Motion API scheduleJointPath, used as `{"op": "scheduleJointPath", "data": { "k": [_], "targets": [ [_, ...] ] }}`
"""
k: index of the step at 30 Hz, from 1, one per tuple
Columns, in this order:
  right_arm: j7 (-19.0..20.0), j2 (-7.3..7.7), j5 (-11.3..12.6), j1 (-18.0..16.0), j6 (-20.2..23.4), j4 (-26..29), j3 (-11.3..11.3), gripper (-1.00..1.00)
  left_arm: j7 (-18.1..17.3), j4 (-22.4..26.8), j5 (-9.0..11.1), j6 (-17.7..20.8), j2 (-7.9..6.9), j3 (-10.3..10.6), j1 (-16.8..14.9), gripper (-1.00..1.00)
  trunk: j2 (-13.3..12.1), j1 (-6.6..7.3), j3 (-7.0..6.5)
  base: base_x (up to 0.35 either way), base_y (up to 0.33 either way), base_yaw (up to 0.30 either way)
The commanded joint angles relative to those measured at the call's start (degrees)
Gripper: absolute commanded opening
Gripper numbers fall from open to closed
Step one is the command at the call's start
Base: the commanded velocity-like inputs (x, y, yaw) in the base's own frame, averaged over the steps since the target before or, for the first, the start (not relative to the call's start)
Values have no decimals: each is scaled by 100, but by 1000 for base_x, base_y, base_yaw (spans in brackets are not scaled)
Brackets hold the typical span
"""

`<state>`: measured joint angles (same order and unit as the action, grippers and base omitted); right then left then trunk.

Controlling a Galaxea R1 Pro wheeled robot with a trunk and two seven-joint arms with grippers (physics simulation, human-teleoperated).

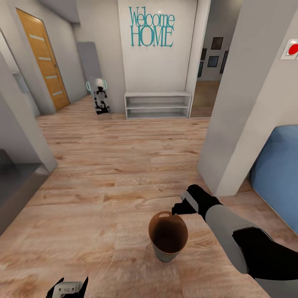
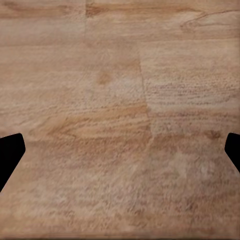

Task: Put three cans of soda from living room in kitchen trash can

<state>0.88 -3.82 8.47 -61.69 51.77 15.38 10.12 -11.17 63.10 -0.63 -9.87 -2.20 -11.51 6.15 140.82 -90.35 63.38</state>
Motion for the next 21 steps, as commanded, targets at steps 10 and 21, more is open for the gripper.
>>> {"op": "scheduleJointPath", "data": {
  "k": [10, 21],
  "targets": [
    [5, 18, -3, 0, 0, 0, 2, 100, -10, 11, 23, -18, 0, 9, 0, 100, 2, 0, 82, 0, 0, 0],
    [8, 7, -10, 0, -5, 1, 7, 100, -23, 15, 20, -34, 0, 17, 0, 100, 2, 0, 102, 50, 0, 0]
  ]
}}
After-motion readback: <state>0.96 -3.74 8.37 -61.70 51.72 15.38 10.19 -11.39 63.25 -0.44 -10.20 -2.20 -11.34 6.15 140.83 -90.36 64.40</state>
